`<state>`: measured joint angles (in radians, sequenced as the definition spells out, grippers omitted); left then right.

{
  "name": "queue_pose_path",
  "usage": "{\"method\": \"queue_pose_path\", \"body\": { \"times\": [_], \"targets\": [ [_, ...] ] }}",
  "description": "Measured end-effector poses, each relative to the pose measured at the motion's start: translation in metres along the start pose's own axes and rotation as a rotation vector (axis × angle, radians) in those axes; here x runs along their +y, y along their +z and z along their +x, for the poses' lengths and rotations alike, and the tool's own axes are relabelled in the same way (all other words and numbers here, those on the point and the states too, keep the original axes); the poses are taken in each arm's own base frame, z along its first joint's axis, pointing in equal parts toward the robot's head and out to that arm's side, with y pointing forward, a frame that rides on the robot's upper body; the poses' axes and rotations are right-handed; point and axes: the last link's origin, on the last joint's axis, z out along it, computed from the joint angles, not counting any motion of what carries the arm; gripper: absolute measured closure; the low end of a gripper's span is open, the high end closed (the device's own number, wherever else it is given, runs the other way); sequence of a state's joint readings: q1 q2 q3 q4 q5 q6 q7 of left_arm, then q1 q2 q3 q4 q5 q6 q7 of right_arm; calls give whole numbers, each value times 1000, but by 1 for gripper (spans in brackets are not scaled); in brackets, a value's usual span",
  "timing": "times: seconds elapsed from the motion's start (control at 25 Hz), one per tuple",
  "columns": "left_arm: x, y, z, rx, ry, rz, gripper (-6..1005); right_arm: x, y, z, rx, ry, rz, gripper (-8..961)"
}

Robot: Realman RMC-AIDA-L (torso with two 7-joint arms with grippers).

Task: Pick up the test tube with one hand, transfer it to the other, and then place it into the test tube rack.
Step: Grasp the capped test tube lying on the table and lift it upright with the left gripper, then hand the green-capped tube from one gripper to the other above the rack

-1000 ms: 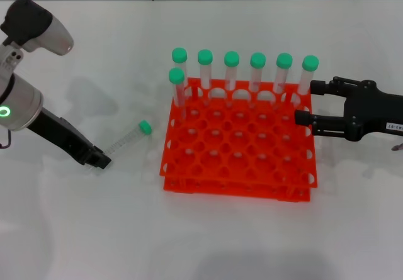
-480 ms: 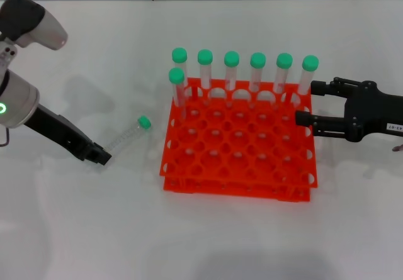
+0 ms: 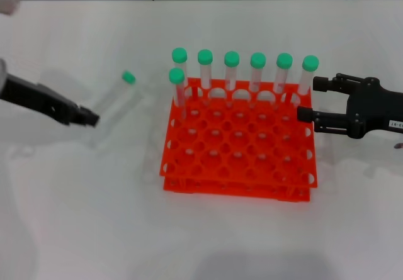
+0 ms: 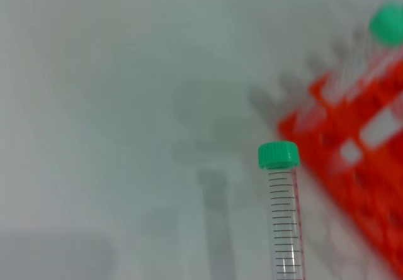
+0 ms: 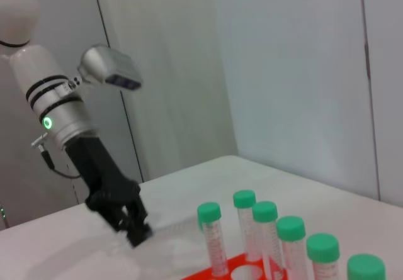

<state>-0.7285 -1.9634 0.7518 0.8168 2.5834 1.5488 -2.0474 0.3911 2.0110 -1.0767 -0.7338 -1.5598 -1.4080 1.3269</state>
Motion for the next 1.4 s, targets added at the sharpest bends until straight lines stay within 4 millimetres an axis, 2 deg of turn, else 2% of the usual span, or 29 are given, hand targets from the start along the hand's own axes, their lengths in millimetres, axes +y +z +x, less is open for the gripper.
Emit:
{"method": "queue_pose_path", "body": {
  "times": [0.16, 0.28, 0.32, 0.36, 0.56, 0.76, 0.92, 1.24, 1.4],
  "targets": [
    [-6, -25, 10, 158, 21, 18, 808, 0, -1, -1, -13, 4, 4, 162],
    [-4, -36, 20, 276, 61, 8, 809, 0, -2, -1, -19, 1, 7, 163],
    [-4, -36, 20, 276, 61, 8, 809, 0, -2, -1, -21, 0, 8, 163],
    [-2, -42, 28, 363, 97, -5, 809, 0, -2, -2, -27, -1, 9, 163],
    [10, -43, 47, 534, 193, -48, 810, 0, -2, -3, -37, -2, 6, 162],
    [28, -30, 59, 686, 275, -132, 811, 1, -2, -6, -49, -17, -1, 163],
    [40, -11, 66, 763, 327, -195, 812, 1, -1, -9, -59, -27, -4, 163],
    [62, 22, 68, 792, 368, -274, 814, 0, -4, -17, -91, -55, 0, 162],
    [68, 31, 65, 792, 381, -290, 815, -2, -7, -20, -106, -65, 6, 163]
  ]
}}
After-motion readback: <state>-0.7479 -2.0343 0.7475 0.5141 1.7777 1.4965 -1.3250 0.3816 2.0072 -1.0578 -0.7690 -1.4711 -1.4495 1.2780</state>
